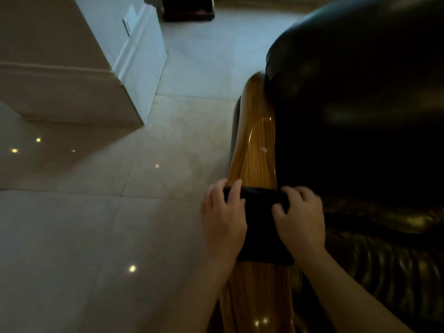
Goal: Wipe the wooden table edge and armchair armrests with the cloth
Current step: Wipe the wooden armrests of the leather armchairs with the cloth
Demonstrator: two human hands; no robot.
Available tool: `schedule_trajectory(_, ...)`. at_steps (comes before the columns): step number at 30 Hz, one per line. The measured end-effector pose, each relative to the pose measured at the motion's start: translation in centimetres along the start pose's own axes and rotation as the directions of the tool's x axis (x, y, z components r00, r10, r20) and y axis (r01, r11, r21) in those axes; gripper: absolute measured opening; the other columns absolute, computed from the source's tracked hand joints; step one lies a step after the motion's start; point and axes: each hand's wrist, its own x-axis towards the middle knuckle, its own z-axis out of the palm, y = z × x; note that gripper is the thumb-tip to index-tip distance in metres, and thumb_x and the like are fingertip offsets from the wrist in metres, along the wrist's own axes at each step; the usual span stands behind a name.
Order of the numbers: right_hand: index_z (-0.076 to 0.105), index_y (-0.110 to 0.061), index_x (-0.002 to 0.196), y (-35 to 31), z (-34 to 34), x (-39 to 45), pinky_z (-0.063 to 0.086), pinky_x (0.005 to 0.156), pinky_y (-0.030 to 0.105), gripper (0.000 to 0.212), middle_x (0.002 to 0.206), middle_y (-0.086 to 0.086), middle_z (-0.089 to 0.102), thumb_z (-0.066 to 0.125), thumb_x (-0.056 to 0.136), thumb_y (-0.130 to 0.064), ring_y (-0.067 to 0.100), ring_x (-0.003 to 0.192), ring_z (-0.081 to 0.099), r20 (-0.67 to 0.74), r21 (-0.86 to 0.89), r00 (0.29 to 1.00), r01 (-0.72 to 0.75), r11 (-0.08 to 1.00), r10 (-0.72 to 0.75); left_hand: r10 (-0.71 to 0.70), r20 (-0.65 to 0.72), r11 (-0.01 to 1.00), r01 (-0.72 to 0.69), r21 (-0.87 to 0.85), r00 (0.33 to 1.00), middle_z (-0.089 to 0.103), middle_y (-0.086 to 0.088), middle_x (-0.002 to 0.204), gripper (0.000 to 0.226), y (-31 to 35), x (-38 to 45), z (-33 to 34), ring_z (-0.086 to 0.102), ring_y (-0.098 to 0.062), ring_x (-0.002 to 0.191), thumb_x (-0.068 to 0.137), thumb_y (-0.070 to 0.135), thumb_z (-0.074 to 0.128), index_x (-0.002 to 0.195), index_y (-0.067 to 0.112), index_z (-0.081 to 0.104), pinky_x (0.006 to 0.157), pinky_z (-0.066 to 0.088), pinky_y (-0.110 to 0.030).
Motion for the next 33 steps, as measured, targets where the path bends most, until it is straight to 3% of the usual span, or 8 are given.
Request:
schedule_trajectory(2,0.05,-0.006,0.135,-0.1,0.7,-0.8,0.038,0.106,0.043,0.046,0.142,0.018,0.046,0.056,0.092,-0.022,0.032,0.132,0.041,-0.104,-0.033,0.99,0.087,0.996,-0.09,0.091,-0.025,0.994,-0.089,0.057,0.996,0.049,-0.019,0.136,0.039,-0.1,-0.9,0.9,0.042,-0.034,0.129,0.096,0.022,0.051,0.132,0.006,0.052,0.105,0.038,-0.047)
schedule_trajectory(4,0.046,-0.002,0.138,-0.1,1.4,-2.0,0.029,0.112,0.041,0.046,0.149,0.021,0.04,0.049,0.097,-0.021,0.032,0.139,0.035,-0.132,-0.022,0.976,0.173,0.985,-0.175,0.216,0.018,0.975,-0.217,0.055,0.976,0.044,-0.019,0.143,0.039,-0.1,-2.1,2.0,0.033,-0.032,0.138,0.099,0.021,0.045,0.134,0.003,0.049,0.111,0.03,-0.048)
schedule_trajectory(9,0.026,-0.001,0.148,-0.2,3.2,-3.8,0.01,0.119,0.032,0.052,0.158,0.017,0.02,0.027,0.104,-0.028,0.025,0.148,0.014,0.053,0.062,0.983,0.173,0.983,-0.176,0.197,0.125,0.978,-0.204,0.045,0.972,0.028,-0.018,0.151,0.047,-0.2,-2.7,3.1,0.02,-0.029,0.143,0.101,0.024,0.035,0.142,0.002,0.033,0.114,0.023,-0.049)
schedule_trajectory(15,0.019,-0.002,0.15,0.1,3.5,-3.2,0.012,0.121,0.041,0.059,0.159,0.015,0.013,0.018,0.101,-0.037,0.024,0.148,0.008,0.062,0.038,0.981,0.181,0.983,-0.183,0.132,0.199,0.985,-0.151,0.084,0.971,0.009,-0.016,0.157,0.056,0.1,-2.1,3.2,0.004,-0.026,0.146,0.102,0.033,0.023,0.148,0.003,0.013,0.117,0.014,-0.047)
schedule_trajectory(23,-0.001,-0.013,0.149,0.4,3.9,-2.6,0.008,0.12,0.052,0.061,0.158,0.005,-0.003,0.012,0.1,-0.047,0.024,0.149,-0.002,0.083,-0.064,0.993,0.088,0.994,-0.083,0.052,0.193,0.961,-0.102,0.258,0.98,0.005,-0.014,0.158,0.061,0.4,-1.5,3.0,0.0,-0.025,0.146,0.1,0.04,0.021,0.15,0.007,0.009,0.116,0.005,-0.051)
schedule_trajectory(33,0.007,-0.011,0.153,-0.2,3.7,0.0,0.006,0.12,0.049,0.065,0.162,0.009,0.007,0.011,0.099,-0.047,0.023,0.149,0.0,0.125,-0.026,0.989,0.077,0.997,-0.073,0.046,0.22,0.943,-0.115,0.313,0.974,0.004,-0.013,0.159,0.062,0.7,1.5,3.3,0.0,-0.023,0.146,0.1,0.042,0.02,0.15,0.008,0.007,0.116,0.003,-0.052)
